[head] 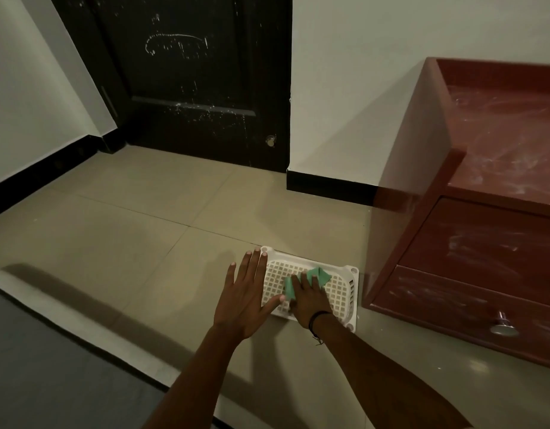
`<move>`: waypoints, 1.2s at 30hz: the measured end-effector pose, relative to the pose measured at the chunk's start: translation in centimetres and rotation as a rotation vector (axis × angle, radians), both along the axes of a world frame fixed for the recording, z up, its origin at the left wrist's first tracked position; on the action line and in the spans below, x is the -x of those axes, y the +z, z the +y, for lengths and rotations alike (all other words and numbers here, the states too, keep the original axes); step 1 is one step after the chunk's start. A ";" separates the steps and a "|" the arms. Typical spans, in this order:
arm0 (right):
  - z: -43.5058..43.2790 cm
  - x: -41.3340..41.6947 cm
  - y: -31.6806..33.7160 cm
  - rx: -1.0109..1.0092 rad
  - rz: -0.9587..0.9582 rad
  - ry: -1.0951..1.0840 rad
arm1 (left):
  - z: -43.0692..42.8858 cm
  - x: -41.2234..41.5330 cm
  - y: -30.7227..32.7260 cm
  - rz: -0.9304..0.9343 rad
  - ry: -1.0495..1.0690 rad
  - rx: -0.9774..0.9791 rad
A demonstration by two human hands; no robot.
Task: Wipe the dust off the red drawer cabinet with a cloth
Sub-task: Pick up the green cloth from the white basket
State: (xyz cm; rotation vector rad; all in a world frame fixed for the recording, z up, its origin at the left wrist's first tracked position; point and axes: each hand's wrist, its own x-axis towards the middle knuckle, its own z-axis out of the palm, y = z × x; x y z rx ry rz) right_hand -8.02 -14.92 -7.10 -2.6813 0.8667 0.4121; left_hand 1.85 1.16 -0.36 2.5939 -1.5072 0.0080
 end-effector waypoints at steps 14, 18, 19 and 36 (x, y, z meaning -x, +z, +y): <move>-2.2 0.6 5.7 0.004 -0.295 -0.071 | -2.2 1.6 3.3 -0.040 0.004 0.097; -2.6 1.7 9.2 -0.128 -0.371 -0.240 | -3.3 2.6 5.1 -0.039 0.008 0.158; -2.6 2.1 10.0 -0.180 -0.377 -0.302 | -3.6 2.7 5.4 -0.031 0.019 0.183; -2.6 11.4 22.7 -0.328 -0.545 -0.434 | -12.0 6.4 21.1 0.069 -0.175 0.523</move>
